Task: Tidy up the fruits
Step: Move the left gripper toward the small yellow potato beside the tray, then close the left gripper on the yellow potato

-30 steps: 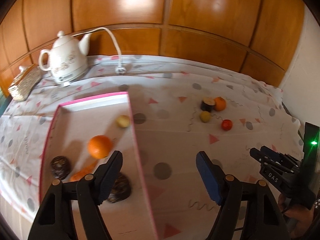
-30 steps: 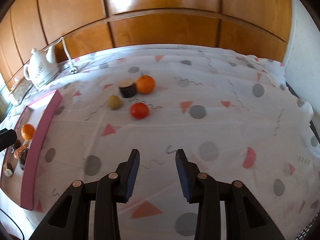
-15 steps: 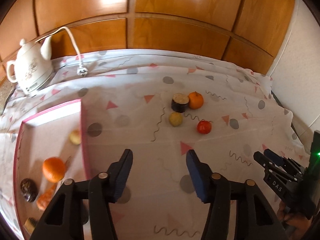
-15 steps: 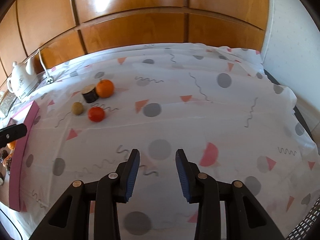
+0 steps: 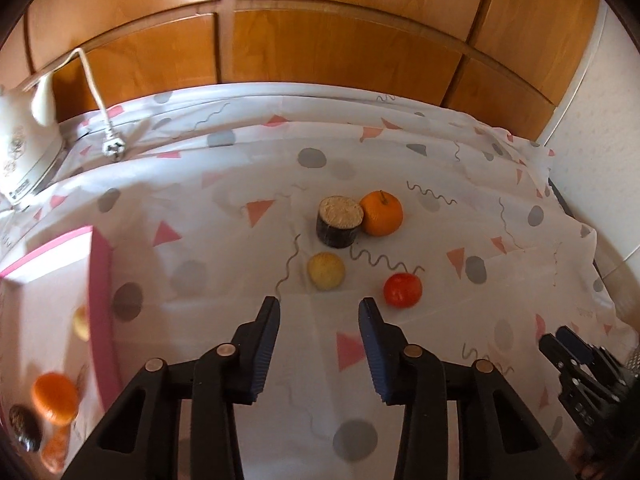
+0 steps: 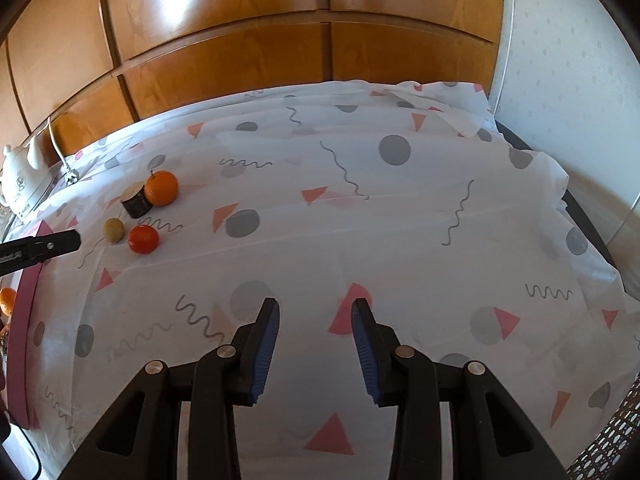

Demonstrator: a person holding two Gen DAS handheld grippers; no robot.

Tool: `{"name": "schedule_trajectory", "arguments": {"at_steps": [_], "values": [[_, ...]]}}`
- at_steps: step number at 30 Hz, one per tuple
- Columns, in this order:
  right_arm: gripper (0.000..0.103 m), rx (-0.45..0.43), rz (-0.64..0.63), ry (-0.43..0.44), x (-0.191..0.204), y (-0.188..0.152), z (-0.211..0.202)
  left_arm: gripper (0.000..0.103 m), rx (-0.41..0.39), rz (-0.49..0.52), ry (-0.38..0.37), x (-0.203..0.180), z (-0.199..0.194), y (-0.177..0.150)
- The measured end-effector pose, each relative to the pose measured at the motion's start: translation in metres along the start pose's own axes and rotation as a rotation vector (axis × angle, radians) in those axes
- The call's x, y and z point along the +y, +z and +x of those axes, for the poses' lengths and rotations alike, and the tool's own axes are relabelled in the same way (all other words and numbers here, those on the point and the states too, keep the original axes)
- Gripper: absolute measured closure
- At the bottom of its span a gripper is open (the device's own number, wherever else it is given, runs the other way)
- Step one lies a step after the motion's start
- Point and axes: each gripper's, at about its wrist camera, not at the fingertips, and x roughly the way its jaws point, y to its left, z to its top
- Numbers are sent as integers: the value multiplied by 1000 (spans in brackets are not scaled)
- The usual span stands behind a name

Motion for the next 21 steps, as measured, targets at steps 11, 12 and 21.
{"name": "schedule_trajectory", "arguments": {"at_steps": [11,12,21], "values": [[65,12,8,2,-7,1,5,77,51,3,25,-5,50,21],[65,14,9,2,-7,1,5,77,57,-2,20,-5,53,20],[65,16,11,6,-7,0,7,78,25,-42,-2,3,28,-6]]}}
